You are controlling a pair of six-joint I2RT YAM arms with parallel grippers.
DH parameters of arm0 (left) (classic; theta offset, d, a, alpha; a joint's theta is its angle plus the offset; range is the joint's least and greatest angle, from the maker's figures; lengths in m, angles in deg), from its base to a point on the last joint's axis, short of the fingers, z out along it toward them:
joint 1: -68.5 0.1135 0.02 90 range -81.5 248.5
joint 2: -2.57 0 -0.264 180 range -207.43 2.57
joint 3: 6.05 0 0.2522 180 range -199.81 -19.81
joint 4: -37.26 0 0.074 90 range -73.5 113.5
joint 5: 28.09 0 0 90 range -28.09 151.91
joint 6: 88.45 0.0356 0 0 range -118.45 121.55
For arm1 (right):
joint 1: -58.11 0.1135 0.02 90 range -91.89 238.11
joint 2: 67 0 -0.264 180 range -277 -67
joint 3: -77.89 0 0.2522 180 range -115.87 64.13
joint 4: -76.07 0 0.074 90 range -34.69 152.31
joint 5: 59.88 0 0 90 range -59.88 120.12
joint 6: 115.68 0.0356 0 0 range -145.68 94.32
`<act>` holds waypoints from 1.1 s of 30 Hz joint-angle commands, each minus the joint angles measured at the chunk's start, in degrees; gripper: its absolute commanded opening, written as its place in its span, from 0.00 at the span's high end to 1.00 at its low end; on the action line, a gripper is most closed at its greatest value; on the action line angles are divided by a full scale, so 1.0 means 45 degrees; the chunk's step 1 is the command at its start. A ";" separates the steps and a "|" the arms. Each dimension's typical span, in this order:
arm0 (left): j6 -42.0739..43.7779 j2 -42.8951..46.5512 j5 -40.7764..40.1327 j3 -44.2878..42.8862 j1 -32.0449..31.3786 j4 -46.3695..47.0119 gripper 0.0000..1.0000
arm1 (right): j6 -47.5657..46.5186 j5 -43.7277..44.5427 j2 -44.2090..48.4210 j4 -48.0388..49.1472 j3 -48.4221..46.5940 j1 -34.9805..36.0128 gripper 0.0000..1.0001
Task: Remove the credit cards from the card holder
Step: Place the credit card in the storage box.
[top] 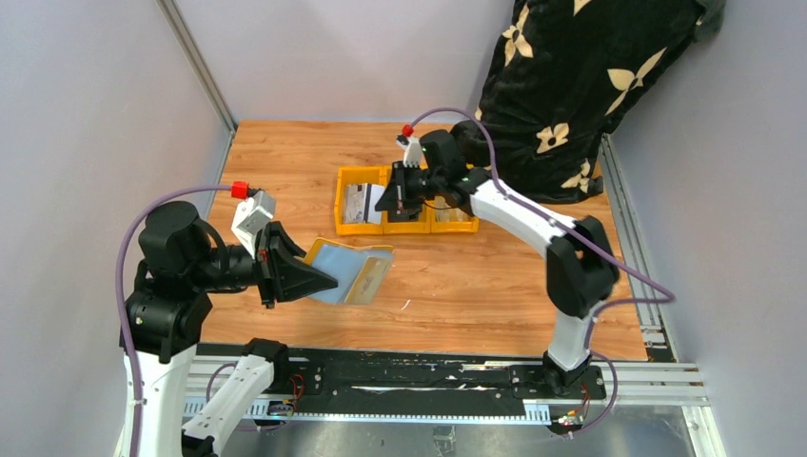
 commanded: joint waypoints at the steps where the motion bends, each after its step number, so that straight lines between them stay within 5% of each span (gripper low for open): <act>1: 0.0533 0.0415 0.0585 -0.0173 0.0000 0.0183 1.00 | -0.0631 0.0657 -0.2016 -0.1233 -0.2268 -0.0082 1.00; 15: 0.3079 0.1603 0.0775 -0.0095 0.0000 0.0193 1.00 | -0.0468 0.3173 -0.7478 -0.3011 -0.8284 0.0607 0.99; 24: 0.4271 0.2253 0.0864 0.0227 0.0000 0.0186 1.00 | -0.0941 0.3847 -0.7408 -0.2652 -0.8643 0.1006 0.57; 28: 0.4594 0.2279 0.0767 0.0355 0.0000 0.0203 1.00 | -0.1299 0.3806 -0.5583 -0.1942 -0.7310 0.0993 0.39; 33: 0.5228 0.2456 0.0670 0.0383 0.0000 0.0202 1.00 | -0.2087 0.2764 -0.2218 -0.1055 -0.5107 0.0975 0.30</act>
